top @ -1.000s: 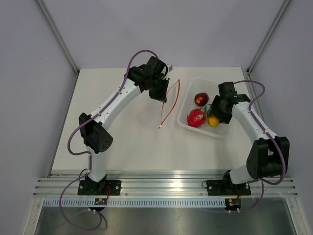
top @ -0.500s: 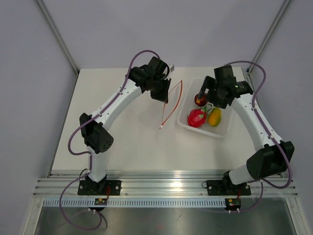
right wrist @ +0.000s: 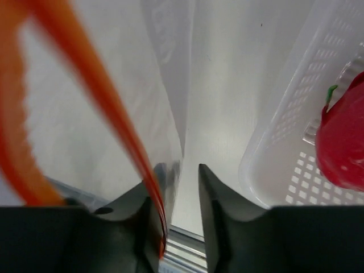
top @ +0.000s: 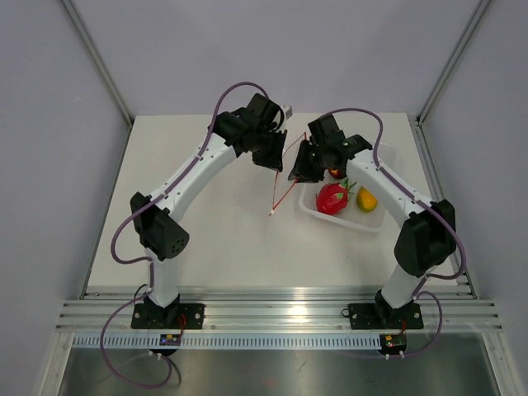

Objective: Place the food in the zip-top bag and seal the zipper
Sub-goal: Adjust the zipper food storage bag at the center of the board.

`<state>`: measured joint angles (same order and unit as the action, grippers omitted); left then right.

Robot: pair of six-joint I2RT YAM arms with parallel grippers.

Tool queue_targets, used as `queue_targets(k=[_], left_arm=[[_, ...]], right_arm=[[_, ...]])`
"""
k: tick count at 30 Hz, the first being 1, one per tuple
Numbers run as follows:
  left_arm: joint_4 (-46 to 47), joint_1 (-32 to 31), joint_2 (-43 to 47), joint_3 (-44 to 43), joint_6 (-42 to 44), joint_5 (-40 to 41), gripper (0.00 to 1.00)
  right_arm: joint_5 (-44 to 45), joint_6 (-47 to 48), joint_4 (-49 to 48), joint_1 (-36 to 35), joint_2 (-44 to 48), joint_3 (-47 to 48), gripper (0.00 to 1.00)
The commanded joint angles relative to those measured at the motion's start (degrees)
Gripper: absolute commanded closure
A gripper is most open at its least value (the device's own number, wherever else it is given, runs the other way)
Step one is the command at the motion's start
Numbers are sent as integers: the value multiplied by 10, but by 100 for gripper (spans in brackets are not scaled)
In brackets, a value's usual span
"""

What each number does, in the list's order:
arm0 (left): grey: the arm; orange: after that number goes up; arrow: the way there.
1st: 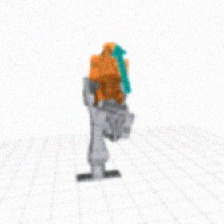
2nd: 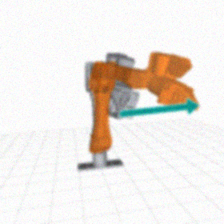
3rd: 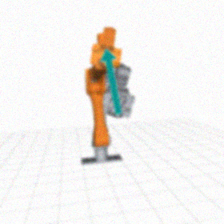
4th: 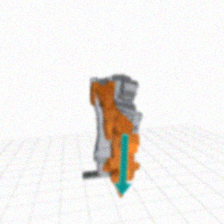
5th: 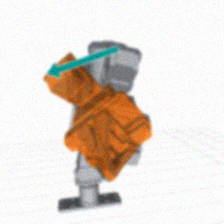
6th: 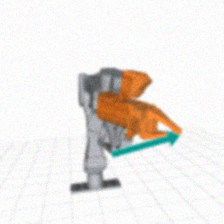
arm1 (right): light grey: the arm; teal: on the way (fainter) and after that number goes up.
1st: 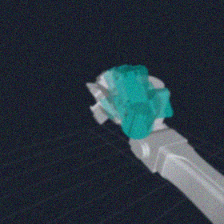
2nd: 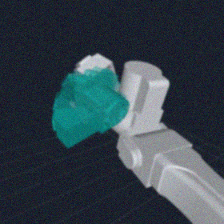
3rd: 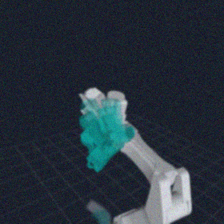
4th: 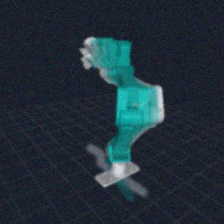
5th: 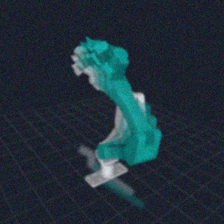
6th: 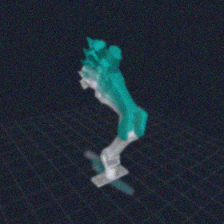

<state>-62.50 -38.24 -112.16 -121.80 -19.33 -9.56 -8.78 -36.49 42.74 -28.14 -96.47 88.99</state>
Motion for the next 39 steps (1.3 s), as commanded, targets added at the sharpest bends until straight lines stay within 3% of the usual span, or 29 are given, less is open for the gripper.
queue_targets(k=[1, 2, 3, 4, 10, 12, 17, 21, 24, 28, 33, 37, 39], left_arm=[[19, 4, 62, -20, 0, 23, 100], [24, 6, 74, -22, 3, 24, 100], [26, 10, 77, -28, 6, 24, 100], [25, 18, 82, -35, 10, 27, 100], [69, 105, 138, -95, 37, 16, 100], [92, 121, 170, -93, 50, 15, 100], [56, 123, 184, -31, 65, 30, 100], [35, 122, 177, 6, 52, 15, 100], [20, 122, 150, -16, 42, -19, 100], [7, 105, 103, -24, 22, -35, 100], [-10, 79, 63, -21, 11, 0, 100], [-12, 77, 55, -23, 10, 12, 100], [-10, 77, 55, -25, 10, 16, 100]], right_arm=[[-12, -13, -22, -6, -17, 15, 68], [-6, -4, -20, -5, -21, 28, 76], [0, 3, -2, -5, -28, 49, 92], [20, 10, 10, -4, -46, 105, 98], [79, 77, 117, -1, -111, 415, 100], [84, 94, 126, -1, -109, 447, 100], [110, 110, 147, 0, -102, 351, 100], [54, 99, 133, -1, -89, 248, 100], [7, 99, 101, 1, -65, 196, 100], [-36, 104, 117, 4, -94, 187, 87], [-31, 85, 92, 4, -70, 155, 41], [-6, 81, 110, 3, -40, 177, 29], [16, 79, 133, 4, -14, 192, 28]])
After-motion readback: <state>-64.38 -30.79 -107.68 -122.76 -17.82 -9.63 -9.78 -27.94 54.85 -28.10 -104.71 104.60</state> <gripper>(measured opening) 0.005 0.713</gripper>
